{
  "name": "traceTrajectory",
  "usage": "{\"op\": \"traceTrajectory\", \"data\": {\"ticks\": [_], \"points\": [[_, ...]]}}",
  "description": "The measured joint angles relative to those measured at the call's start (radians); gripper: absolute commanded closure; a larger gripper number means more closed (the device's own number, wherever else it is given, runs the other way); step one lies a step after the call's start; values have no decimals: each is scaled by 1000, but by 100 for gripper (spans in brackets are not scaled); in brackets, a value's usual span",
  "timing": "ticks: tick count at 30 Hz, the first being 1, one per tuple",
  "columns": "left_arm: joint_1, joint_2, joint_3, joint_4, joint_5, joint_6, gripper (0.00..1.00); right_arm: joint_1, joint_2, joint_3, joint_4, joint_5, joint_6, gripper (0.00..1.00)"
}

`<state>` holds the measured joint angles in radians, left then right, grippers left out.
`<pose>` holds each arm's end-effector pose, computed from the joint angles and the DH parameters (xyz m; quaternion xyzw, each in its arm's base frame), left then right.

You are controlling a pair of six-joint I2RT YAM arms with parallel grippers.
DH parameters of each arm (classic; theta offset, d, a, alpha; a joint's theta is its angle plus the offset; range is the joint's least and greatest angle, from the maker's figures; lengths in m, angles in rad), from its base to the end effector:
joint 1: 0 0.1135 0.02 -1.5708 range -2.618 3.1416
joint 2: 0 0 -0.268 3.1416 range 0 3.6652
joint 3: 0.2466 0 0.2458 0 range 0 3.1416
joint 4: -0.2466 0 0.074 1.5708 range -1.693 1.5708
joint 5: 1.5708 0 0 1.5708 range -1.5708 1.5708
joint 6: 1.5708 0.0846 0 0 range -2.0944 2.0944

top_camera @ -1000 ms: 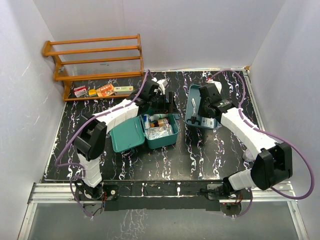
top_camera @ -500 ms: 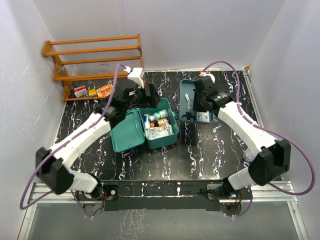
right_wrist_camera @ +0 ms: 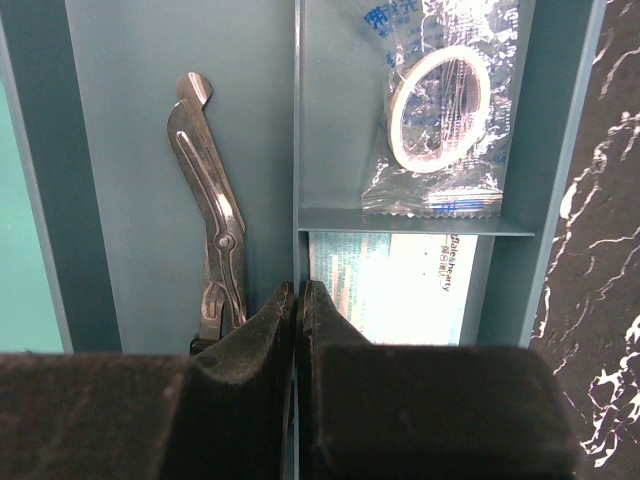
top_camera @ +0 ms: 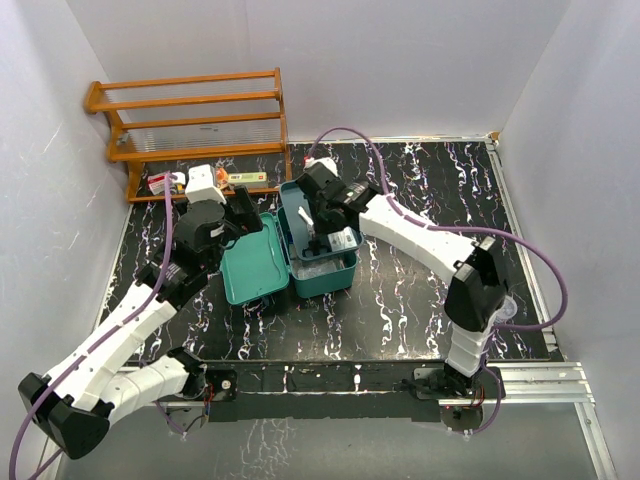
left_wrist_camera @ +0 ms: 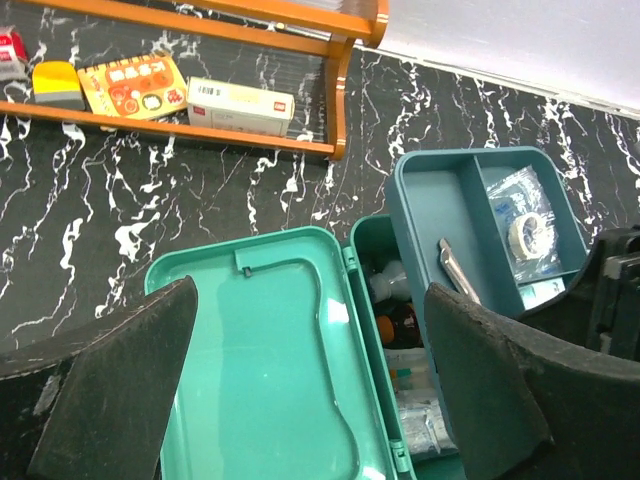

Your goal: Organize the medicine kit

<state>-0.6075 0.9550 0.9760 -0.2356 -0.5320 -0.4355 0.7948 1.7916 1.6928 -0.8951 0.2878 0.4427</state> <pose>0.2263 -0.1051 0.3660 -0.0997 0.7628 -0.1240 0.6268 0.3018 0.2733 0.2812 -0.1260 0.9413 0.0513 0.3091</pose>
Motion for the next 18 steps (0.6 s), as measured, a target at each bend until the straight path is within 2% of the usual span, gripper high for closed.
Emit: {"op": "traceTrajectory", "data": {"ticks": [7,18], "points": [[32,8,-55,-17,15,-72,4,31,80,37,-75,2,2,100],[203,13,-131,-43,169,-172,3,37,81,45,-101,-56,8,100]]}}
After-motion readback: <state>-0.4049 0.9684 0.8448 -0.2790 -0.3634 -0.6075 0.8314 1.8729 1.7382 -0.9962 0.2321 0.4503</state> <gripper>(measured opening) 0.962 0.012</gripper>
